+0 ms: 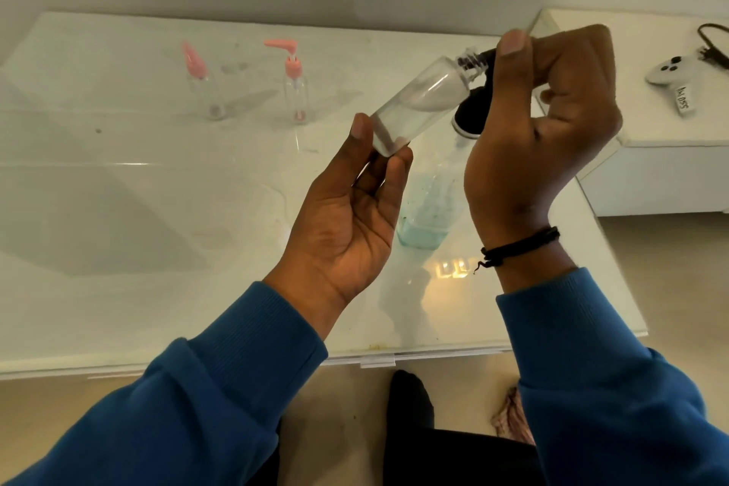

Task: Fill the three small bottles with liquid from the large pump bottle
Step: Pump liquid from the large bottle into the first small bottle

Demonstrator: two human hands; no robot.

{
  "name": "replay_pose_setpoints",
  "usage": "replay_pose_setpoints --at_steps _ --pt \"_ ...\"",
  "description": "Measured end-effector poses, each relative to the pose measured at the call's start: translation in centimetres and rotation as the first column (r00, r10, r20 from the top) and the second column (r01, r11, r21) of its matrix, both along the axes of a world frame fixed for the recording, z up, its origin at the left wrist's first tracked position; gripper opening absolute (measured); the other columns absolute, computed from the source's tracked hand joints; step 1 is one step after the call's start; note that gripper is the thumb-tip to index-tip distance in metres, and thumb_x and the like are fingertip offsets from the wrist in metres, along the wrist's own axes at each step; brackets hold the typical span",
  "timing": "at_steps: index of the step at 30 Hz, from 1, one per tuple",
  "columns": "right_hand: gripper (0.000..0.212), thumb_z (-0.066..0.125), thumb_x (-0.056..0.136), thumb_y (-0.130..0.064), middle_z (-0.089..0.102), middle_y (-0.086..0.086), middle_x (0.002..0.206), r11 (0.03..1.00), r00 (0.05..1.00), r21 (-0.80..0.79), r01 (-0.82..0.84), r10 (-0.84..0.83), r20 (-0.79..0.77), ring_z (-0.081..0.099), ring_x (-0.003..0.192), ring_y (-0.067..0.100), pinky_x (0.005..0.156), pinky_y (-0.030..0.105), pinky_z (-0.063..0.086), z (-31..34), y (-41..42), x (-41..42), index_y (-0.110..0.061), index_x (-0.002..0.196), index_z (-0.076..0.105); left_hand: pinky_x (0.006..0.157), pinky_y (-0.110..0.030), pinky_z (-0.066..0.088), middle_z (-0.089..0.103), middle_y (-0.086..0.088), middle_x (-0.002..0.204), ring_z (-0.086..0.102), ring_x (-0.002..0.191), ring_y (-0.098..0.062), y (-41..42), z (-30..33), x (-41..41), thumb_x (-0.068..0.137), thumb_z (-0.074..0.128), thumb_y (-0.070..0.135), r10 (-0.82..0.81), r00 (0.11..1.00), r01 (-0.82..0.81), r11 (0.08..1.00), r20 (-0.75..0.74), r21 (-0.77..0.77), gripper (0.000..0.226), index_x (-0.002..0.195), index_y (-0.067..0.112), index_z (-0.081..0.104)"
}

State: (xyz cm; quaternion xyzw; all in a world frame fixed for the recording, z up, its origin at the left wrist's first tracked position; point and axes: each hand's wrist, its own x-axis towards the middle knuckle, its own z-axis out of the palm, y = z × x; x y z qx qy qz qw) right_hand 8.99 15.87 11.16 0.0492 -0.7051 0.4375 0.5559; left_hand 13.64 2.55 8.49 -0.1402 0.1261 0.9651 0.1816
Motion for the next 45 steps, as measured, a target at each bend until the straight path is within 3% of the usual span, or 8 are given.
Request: replay_pose_setpoints --at_steps 3,8,13,18,21,25,39,45 --pt "0.032 0.062 0.096 -0.005 0.049 0.01 0.067 1.0 1.0 -0.015 -0.015 0.016 0.015 0.042 0.07 0.018 0.064 0.028 0.033 -0.44 -0.07 0.14 -0.001 0.065 0.057 0.065 -0.023 0.06 0.07 -0.014 0.116 0.071 0.09 -0.019 -0.1 -0.11 -0.04 0.064 0.082 0.021 0.001 1.0 -0.001 1.0 0.005 0.005 0.072 0.132 0.004 0.063" --pt "0.035 0.061 0.095 -0.009 0.053 0.018 0.064 1.0 1.0 0.021 0.01 -0.01 -0.007 0.045 0.066 0.028 0.063 0.034 0.033 0.14 0.23 -0.07 0.001 0.062 0.056 0.064 -0.024 0.061 0.071 -0.015 0.114 0.071 0.09 -0.019 0.02 0.09 -0.01 0.063 0.081 0.021 -0.004 1.0 0.004 1.0 -0.007 0.003 0.07 0.13 0.004 0.065" --pt "0.032 0.062 0.096 -0.006 0.051 0.012 0.068 1.0 1.0 0.001 0.005 -0.005 0.023 0.043 0.069 0.02 0.063 0.03 0.034 -0.53 0.02 0.16 -0.002 0.065 0.057 0.065 -0.023 0.061 0.07 -0.014 0.116 0.071 0.09 -0.019 -0.09 0.06 -0.04 0.062 0.082 0.021 0.008 1.0 -0.008 1.0 0.005 -0.006 0.073 0.131 0.005 0.064" --pt "0.035 0.061 0.095 -0.009 0.053 0.018 0.063 0.999 1.0 0.024 0.026 -0.026 -0.012 0.045 0.065 0.027 0.063 0.032 0.034 0.11 0.22 -0.08 0.001 0.062 0.057 0.067 -0.022 0.061 0.071 -0.014 0.111 0.071 0.087 -0.018 -0.08 0.29 -0.04 0.064 0.08 0.023 0.006 1.0 -0.006 1.0 -0.006 -0.03 0.07 0.129 0.004 0.065" --pt "0.036 0.06 0.096 -0.008 0.053 0.018 0.063 1.0 1.0 0.012 0.012 -0.012 0.004 0.043 0.067 0.02 0.065 0.028 0.034 -0.26 0.02 0.05 0.001 0.062 0.057 0.064 -0.022 0.061 0.072 -0.014 0.111 0.071 0.085 -0.018 -0.12 0.32 0.01 0.061 0.082 0.022 0.012 1.0 -0.012 1.0 -0.005 -0.028 0.071 0.127 0.005 0.066" --pt "0.033 0.061 0.096 -0.006 0.051 0.016 0.065 1.0 1.0 0.017 0.013 -0.013 0.011 0.043 0.066 0.023 0.062 0.037 0.035 -0.32 0.22 0.05 -0.001 0.063 0.057 0.063 -0.021 0.06 0.071 -0.014 0.111 0.072 0.084 -0.018 -0.11 0.37 0.03 0.055 0.085 0.021 0.017 1.0 -0.017 0.999 -0.01 -0.037 0.079 0.129 0.004 0.065" --pt "0.034 0.062 0.096 -0.007 0.053 0.017 0.065 0.999 0.999 0.034 0.032 -0.032 -0.003 0.046 0.066 0.033 0.063 0.038 0.035 0.03 0.11 -0.08 0.0 0.063 0.058 0.061 -0.021 0.059 0.073 -0.014 0.108 0.072 0.082 -0.018 -0.09 0.59 0.04 0.061 0.08 0.023 0.008 1.0 -0.008 0.999 0.001 -0.041 0.067 0.124 0.004 0.068" --pt "0.033 0.062 0.096 -0.006 0.054 0.014 0.065 0.999 1.0 0.028 0.019 -0.02 0.013 0.047 0.068 0.028 0.064 0.045 0.039 -0.17 0.18 0.03 -0.001 0.064 0.058 0.063 -0.021 0.06 0.071 -0.013 0.114 0.072 0.086 -0.018 -0.15 0.36 0.12 0.062 0.081 0.023 0.009 1.0 -0.008 0.999 0.013 -0.038 0.072 0.13 0.005 0.065"
